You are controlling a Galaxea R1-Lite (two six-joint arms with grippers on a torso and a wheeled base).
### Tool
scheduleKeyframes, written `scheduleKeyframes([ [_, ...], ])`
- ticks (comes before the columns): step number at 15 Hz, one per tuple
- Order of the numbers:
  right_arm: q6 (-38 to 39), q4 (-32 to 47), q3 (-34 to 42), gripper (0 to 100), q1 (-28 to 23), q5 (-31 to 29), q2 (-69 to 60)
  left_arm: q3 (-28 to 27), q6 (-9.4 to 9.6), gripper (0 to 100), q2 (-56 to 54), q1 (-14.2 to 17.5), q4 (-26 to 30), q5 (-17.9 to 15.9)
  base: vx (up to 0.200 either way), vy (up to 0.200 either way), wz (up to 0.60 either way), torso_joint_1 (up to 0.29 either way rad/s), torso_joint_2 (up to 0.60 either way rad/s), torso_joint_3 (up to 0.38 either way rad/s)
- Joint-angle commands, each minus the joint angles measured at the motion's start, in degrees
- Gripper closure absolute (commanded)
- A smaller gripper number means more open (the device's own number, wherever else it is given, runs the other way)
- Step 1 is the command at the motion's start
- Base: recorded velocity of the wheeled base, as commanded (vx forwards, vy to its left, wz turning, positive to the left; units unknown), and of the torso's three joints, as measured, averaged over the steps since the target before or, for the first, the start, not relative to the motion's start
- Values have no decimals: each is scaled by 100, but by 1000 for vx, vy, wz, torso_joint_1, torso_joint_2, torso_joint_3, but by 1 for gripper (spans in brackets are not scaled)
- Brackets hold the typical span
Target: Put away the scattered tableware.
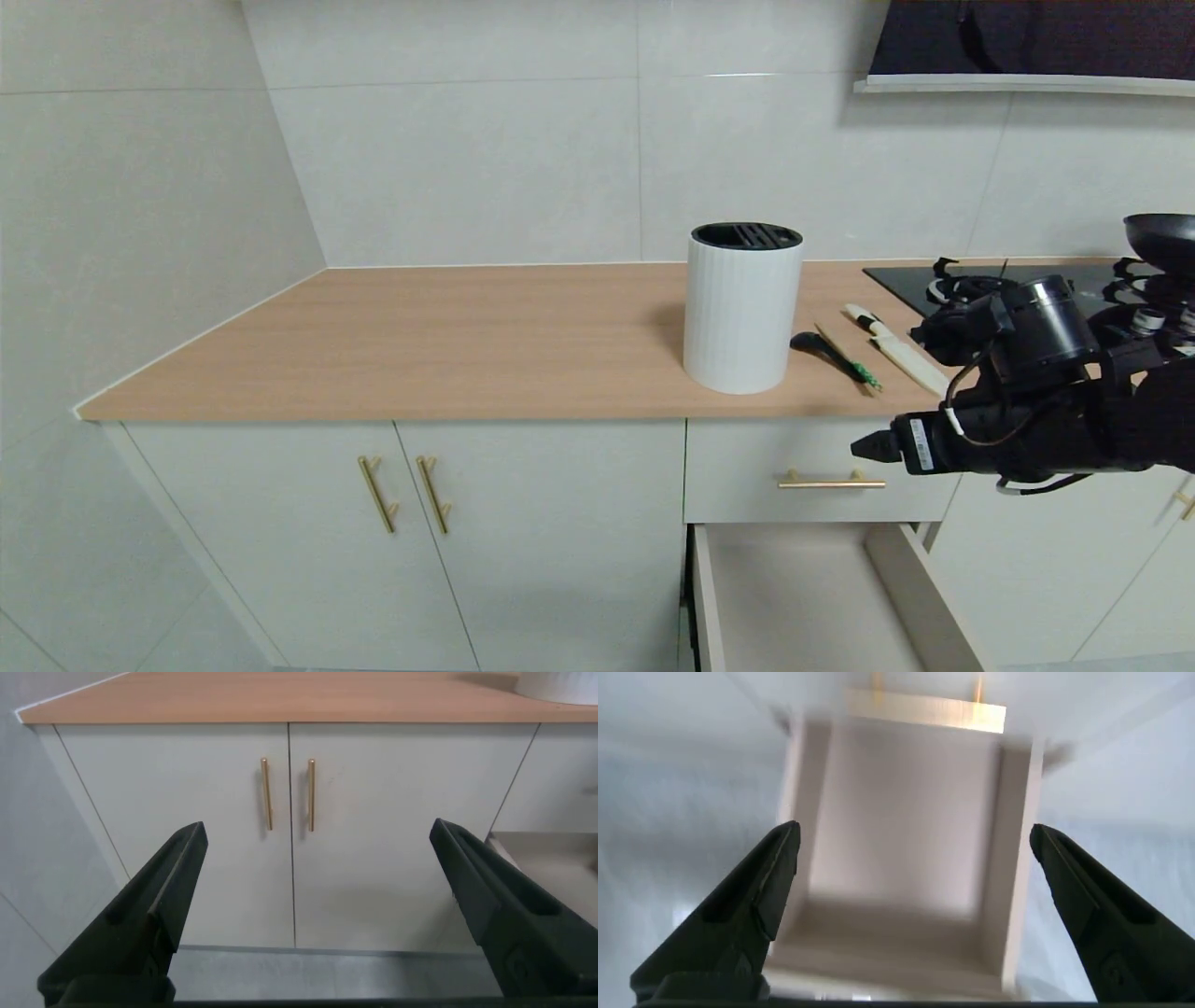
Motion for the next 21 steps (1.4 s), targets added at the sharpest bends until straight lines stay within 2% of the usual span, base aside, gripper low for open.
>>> scheduleKeyframes([
  [1,-20,-284,-555,0,9,-15,179,0,-1,0,0,0,0,4,0,0,0,0,0,0],
  [4,112,-407,-959,0,9,-6,399,0,-1,0,0,0,0,4,0,0,0,0,0,0],
  [8,340,-1594,-1065,0,-422,-278,1093,0,-1,0,0,0,0,4,0,0,0,0,0,0],
  [16,331,-1708,-1425,0,-730,-445,1893,0,-1,0,0,0,0,4,0,0,0,0,0,0],
  [21,340,-1796,-1513,0,-747,-489,2148,0,-1,0,0,0,0,4,0,0,0,0,0,0],
])
